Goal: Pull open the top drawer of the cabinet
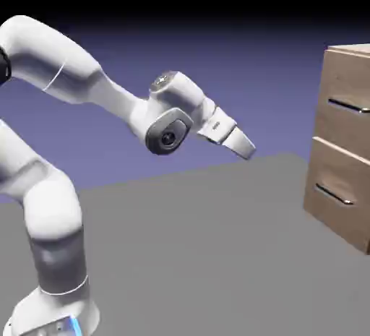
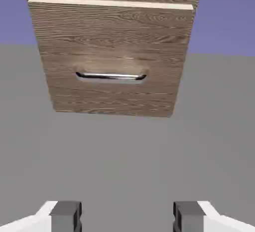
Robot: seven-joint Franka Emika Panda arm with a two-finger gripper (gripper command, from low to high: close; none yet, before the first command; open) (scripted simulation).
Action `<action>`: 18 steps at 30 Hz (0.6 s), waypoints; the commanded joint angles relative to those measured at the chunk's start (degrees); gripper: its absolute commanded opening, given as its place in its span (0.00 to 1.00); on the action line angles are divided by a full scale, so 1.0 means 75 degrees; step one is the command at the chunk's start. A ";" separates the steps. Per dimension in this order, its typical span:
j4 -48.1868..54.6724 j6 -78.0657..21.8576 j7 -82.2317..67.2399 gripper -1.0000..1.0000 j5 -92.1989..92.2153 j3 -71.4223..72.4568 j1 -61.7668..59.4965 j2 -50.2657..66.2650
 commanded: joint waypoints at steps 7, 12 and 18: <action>0.1031 -0.0315 0.0536 0.50 -0.2326 -0.1639 0.1891 -0.0144; 0.1768 -0.0540 0.0918 0.50 -0.3987 -0.2810 0.3241 -0.0247; 0.2652 -0.0810 0.1377 0.50 -0.5981 -0.4215 0.4861 -0.0371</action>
